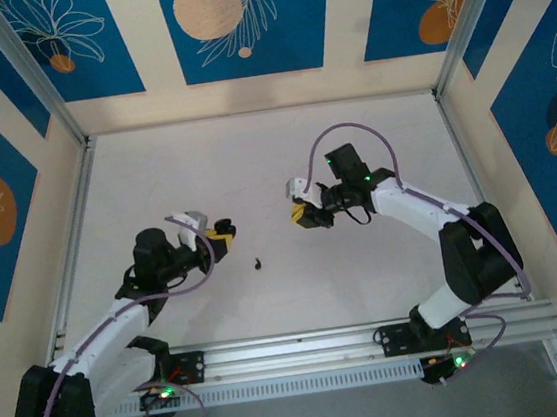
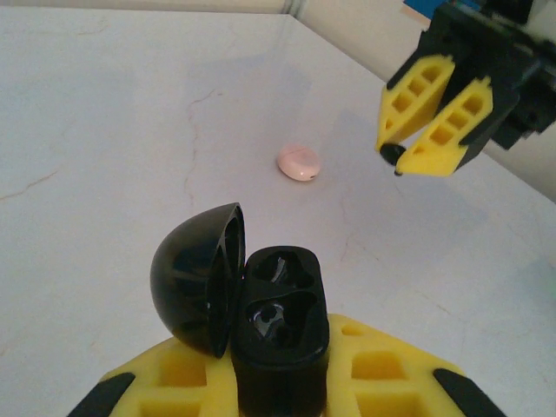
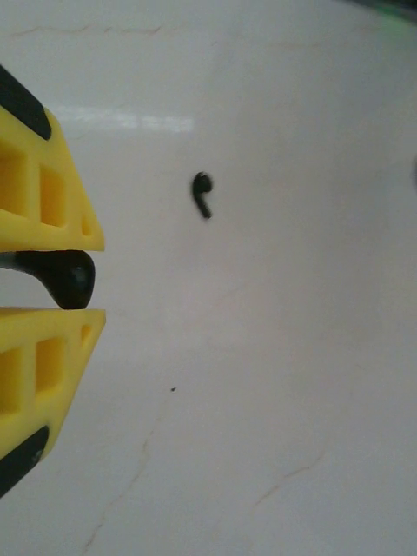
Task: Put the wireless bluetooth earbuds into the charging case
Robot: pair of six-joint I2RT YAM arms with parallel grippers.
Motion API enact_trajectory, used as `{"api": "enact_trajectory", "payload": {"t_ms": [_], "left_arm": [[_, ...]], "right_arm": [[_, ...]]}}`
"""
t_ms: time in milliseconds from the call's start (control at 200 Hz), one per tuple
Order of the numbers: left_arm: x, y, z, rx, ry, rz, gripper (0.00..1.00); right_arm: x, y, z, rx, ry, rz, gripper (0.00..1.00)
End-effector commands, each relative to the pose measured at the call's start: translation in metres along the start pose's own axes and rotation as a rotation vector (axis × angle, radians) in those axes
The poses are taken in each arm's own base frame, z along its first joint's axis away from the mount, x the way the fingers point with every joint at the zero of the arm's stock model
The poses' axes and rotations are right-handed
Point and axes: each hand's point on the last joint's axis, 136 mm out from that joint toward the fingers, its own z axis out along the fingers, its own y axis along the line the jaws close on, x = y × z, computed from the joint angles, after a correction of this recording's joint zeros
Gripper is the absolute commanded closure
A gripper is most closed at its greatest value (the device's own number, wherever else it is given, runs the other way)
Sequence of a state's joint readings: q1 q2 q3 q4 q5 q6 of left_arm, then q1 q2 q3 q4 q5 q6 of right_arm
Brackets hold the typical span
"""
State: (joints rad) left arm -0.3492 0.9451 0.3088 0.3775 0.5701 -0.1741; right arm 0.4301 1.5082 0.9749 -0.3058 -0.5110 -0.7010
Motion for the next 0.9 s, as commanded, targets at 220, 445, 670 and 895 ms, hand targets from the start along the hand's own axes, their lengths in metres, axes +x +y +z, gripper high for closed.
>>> {"api": "enact_trajectory", "payload": {"t_ms": [220,445,670,895], "left_arm": [[-0.016,-0.063,0.034,0.15,-0.101,0.372,0.82],[-0.023,-0.08,0.054,0.18,-0.156,0.45,0.83],[-0.029,-0.091,0.07,0.185,-0.181,0.506,0.83],[-0.037,-0.095,0.076,0.167,-0.224,0.528,0.83]], "right_arm": [[-0.059,0.026,-0.042,-0.076,-0.386,0.099,0.83],[-0.074,0.035,-0.058,0.015,-0.47,0.145,0.82],[-0.083,0.041,-0.053,0.088,-0.507,0.182,0.82],[-0.083,0.043,-0.043,0.132,-0.532,0.269,0.82]]}}
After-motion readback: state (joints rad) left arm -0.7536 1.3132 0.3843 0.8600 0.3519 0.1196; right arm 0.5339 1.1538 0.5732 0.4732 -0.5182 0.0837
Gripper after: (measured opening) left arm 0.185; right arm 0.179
